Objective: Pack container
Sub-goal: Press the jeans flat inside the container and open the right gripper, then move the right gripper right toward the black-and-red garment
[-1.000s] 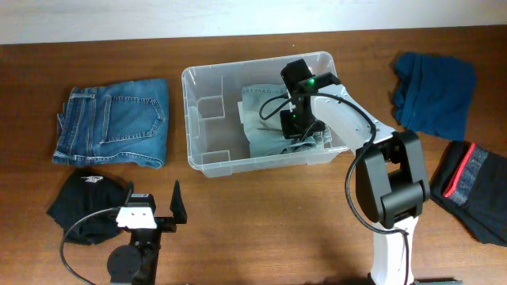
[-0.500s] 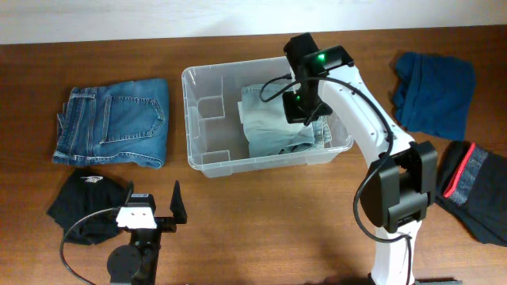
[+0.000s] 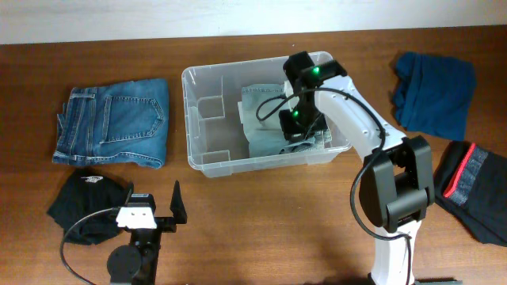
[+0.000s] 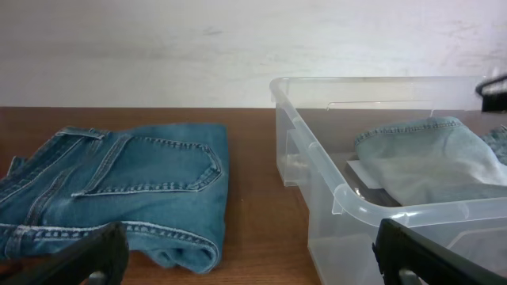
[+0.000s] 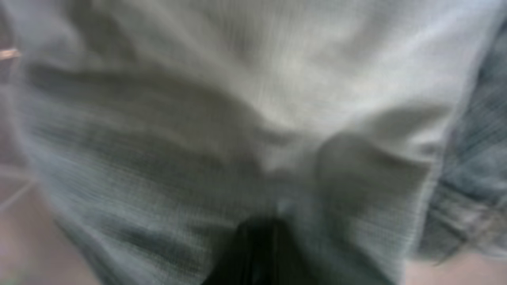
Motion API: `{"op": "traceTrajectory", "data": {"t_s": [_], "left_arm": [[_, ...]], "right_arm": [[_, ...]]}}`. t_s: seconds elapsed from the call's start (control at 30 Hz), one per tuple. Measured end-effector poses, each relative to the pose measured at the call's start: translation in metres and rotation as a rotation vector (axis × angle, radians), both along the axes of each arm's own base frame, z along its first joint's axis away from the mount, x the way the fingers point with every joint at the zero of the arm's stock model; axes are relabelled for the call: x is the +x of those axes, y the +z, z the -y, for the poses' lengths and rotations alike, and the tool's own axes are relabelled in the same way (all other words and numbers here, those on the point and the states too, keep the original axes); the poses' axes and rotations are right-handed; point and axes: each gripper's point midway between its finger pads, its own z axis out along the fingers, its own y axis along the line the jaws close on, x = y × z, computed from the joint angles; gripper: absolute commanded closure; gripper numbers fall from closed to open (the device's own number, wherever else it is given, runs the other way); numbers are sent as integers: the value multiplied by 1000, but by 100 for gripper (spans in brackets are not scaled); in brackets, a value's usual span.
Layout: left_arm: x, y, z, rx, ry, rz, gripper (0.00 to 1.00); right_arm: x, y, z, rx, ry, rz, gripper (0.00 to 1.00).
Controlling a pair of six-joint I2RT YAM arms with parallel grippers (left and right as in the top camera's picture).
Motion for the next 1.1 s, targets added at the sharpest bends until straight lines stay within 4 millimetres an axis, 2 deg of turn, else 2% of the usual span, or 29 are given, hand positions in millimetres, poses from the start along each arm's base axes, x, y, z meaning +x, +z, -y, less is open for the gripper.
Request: {"op": "traceTrajectory", "data": {"t_s": [0.13,0.23,0.4,0.5,0.57,0.63,0.77,0.83,0.87,0.93,1.0,1.1], "left_arm": [[0,0,0,0,0,0,1],[0,0,0,0,0,0,1],[0,0,0,0,0,0,1],[0,0,0,0,0,0,1],[0,0,0,0,0,0,1],[0,0,0,0,0,0,0],[0,0,0,0,0,0,1],[0,0,0,0,0,0,1],[0,0,0,0,0,0,1],[0,0,0,0,0,0,1],[0,0,0,0,0,0,1],[0,0,0,0,0,0,1]], "right_arm": [[-3,-19,1,1,3,-1,96],[-3,-26,1,3,3,6,96],[1,-26,-1,8,3,21,96],[3,-18,-1,9,3,25,96],[12,-2,-5,20,3,50,96],[23,24,-9,33,4,81,95],[49,96,-18,81,-4,214,89],[57,131,-17,98,-31,278,89],[56,143,-13,95,-50,288,89],[55,156,2,82,-98,288,89],[55,161,23,67,-157,275,87],[56,162,79,31,-291,234,77]]}}
